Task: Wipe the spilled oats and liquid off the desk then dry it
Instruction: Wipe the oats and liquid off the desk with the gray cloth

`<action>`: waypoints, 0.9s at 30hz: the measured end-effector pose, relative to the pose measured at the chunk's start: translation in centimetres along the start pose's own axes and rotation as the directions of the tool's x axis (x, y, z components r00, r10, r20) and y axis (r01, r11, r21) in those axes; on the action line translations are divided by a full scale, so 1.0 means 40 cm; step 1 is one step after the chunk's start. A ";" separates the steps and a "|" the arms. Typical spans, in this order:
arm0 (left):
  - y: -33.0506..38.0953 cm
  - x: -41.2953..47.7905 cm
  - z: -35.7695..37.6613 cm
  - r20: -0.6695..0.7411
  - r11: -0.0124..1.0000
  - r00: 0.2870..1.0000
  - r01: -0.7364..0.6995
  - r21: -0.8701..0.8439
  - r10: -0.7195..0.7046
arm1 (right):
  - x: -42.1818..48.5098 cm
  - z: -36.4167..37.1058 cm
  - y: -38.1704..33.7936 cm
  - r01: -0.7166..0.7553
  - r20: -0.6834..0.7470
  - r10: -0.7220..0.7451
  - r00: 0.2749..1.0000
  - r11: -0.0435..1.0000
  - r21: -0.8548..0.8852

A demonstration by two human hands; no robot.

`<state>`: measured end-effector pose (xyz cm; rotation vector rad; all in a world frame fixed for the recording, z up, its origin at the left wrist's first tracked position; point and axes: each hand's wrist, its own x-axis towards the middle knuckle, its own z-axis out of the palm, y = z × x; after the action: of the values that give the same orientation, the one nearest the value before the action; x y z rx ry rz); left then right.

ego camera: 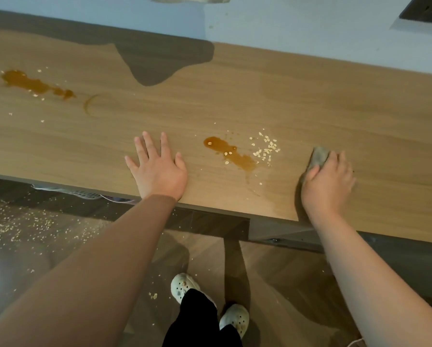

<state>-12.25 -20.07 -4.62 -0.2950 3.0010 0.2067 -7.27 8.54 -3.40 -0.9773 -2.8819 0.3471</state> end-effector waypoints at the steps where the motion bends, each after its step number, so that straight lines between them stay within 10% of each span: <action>1: 0.000 0.000 0.001 0.001 1.000 1.000 0.005 0.005 -0.005 | 0.017 0.010 -0.026 -0.051 -0.012 0.051 0.999 0.999 -0.001; 5: 0.006 0.007 -0.002 0.031 0.998 0.999 0.016 0.061 -0.018 | 0.012 0.048 -0.173 0.215 0.062 -0.214 0.975 0.976 -0.016; 9: 0.010 0.009 -0.006 0.050 0.995 0.999 0.005 0.100 -0.010 | 0.060 0.018 -0.135 0.595 0.214 -0.585 0.782 0.804 0.022; 14: 0.011 0.008 -0.008 0.043 0.997 0.999 0.016 0.071 -0.019 | 0.250 0.040 -0.133 0.194 0.033 -0.195 0.980 0.980 0.040; 16: 0.010 0.010 -0.007 0.044 0.997 0.999 0.020 0.069 -0.023 | 0.224 0.060 -0.201 0.248 0.029 -0.249 0.968 0.968 0.031; 21: 0.008 0.007 -0.006 0.026 0.999 0.999 0.025 0.031 -0.026 | 0.198 0.031 -0.178 0.766 0.221 -0.772 0.596 0.629 0.132; 27: 0.007 0.006 -0.006 0.034 0.999 0.999 0.025 0.027 -0.025 | 0.354 0.064 -0.216 0.347 0.025 -0.352 0.936 0.930 0.117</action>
<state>-12.57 -19.87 -4.37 -0.3228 2.9617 0.1671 -23.98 9.99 -3.79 -0.4278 -2.9594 0.4964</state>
